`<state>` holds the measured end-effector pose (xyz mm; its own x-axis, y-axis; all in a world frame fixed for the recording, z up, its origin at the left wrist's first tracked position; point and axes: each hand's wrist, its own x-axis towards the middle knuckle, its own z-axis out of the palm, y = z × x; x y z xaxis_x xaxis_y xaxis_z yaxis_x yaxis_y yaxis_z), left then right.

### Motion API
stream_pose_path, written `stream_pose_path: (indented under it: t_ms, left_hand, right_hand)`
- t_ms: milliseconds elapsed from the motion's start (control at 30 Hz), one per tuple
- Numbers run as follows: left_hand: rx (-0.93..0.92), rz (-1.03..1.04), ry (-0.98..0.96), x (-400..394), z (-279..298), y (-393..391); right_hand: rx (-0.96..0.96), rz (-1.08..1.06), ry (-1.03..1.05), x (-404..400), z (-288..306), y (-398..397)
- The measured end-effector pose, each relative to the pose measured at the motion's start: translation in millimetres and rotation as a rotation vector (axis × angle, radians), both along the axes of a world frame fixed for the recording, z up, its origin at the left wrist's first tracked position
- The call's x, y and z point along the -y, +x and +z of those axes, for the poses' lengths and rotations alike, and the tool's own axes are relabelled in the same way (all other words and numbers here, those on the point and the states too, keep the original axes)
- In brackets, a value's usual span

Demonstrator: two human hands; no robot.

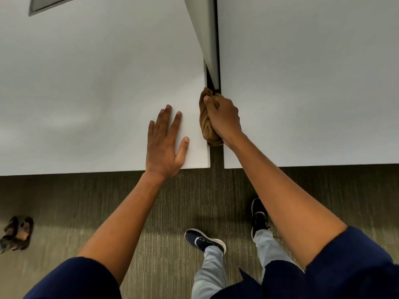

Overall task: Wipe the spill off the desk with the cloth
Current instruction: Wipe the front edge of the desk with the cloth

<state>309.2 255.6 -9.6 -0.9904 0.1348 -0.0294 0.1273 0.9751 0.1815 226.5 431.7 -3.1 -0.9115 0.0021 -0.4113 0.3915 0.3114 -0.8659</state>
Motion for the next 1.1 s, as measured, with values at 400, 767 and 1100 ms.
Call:
stream_pose_path:
  t_ms: [400, 767, 1100]
  left_hand:
    - [0.017, 0.003, -0.017, -1, 1, -1]
    - [0.023, -0.015, -0.023, 1, -2, -1]
    - [0.092, -0.108, 0.259, 8, 10, 0]
  right_hand:
    - [0.027, 0.001, -0.088, -6, -1, 82]
    - [0.120, -0.187, -0.242, 3, -8, 151]
    - [0.151, -0.679, -0.355, 59, 3, 182]
